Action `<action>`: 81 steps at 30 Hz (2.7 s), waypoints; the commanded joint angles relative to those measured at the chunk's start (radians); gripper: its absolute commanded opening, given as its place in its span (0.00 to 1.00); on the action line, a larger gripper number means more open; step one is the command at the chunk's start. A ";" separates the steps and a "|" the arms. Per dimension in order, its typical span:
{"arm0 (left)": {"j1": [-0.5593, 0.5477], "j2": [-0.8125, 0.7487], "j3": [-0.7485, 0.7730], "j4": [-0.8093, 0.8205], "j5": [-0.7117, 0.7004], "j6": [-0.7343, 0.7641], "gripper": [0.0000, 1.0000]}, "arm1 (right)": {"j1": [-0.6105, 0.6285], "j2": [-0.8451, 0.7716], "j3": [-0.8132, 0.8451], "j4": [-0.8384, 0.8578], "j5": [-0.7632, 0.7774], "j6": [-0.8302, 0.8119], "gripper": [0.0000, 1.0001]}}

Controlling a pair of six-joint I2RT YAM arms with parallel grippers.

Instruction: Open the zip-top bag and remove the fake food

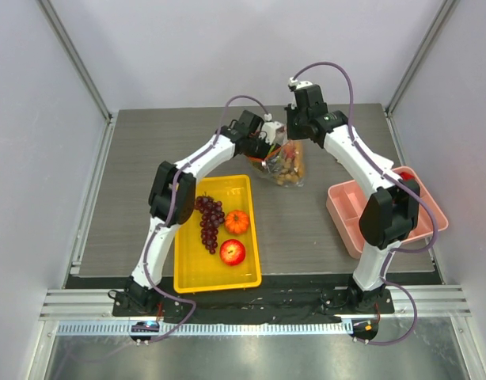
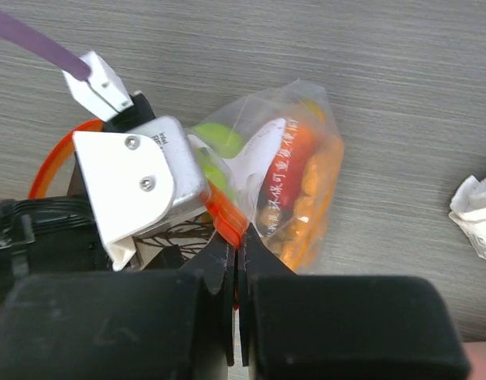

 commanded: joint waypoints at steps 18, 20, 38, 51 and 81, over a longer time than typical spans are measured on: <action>0.032 -0.055 0.000 0.067 -0.039 -0.211 0.00 | -0.027 -0.036 -0.045 0.095 0.005 0.015 0.01; 0.038 -0.070 0.005 0.086 -0.074 -0.302 0.00 | -0.022 -0.067 -0.048 0.096 -0.018 0.034 0.01; 0.044 -0.118 0.065 0.285 -0.116 -0.961 0.00 | 0.080 -0.128 -0.068 0.095 -0.052 0.017 0.02; 0.007 -0.268 -0.084 0.258 0.042 -0.861 0.00 | 0.070 -0.107 -0.076 0.127 0.133 0.004 0.01; -0.036 -1.400 -1.257 0.014 -0.423 -0.791 0.00 | -0.085 -0.036 -0.042 0.122 0.037 0.020 0.02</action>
